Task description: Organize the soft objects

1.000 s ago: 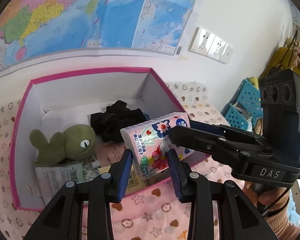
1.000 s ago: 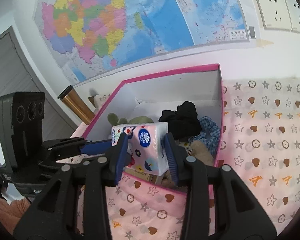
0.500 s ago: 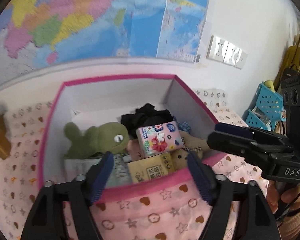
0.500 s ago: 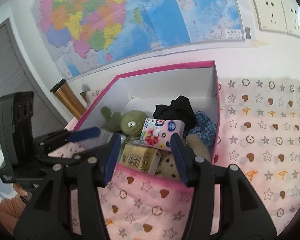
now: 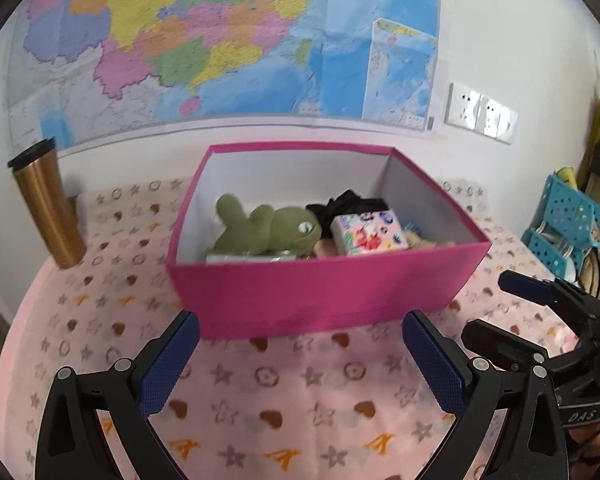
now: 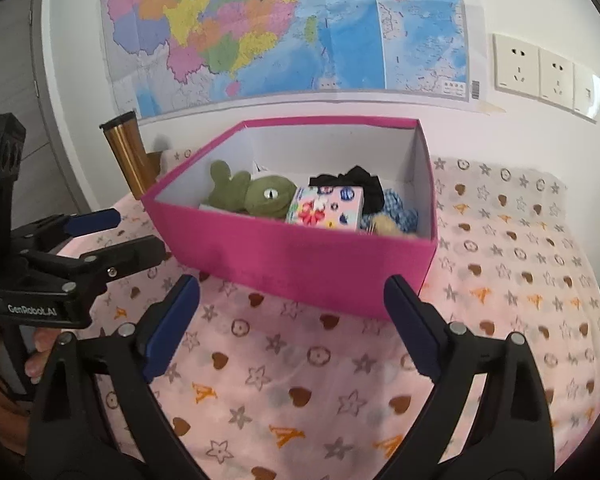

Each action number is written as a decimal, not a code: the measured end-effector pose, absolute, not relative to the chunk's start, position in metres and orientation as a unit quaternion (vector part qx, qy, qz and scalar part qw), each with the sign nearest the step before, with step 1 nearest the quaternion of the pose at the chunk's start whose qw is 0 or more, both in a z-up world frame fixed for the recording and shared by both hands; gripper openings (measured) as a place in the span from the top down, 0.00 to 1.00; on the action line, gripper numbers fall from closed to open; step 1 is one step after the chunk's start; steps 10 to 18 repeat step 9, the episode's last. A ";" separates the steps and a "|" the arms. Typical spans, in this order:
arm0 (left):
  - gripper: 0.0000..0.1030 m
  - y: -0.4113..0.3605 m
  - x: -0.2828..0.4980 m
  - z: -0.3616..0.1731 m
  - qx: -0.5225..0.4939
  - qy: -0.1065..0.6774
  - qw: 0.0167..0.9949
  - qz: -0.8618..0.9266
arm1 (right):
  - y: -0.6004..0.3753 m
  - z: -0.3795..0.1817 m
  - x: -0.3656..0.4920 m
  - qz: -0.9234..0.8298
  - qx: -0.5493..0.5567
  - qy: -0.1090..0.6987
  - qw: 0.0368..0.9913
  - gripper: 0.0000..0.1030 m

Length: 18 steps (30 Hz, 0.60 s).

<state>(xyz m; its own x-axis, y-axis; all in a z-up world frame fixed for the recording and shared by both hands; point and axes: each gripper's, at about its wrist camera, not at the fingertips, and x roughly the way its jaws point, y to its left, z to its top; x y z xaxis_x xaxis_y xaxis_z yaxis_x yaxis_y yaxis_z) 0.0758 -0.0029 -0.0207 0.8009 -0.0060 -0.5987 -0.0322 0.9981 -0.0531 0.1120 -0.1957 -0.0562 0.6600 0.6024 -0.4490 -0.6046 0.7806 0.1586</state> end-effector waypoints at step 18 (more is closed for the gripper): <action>0.00 -0.005 0.058 -0.034 -0.016 0.322 0.946 0.044 | -0.191 -0.070 0.100 0.327 -0.004 0.263 0.908 0.09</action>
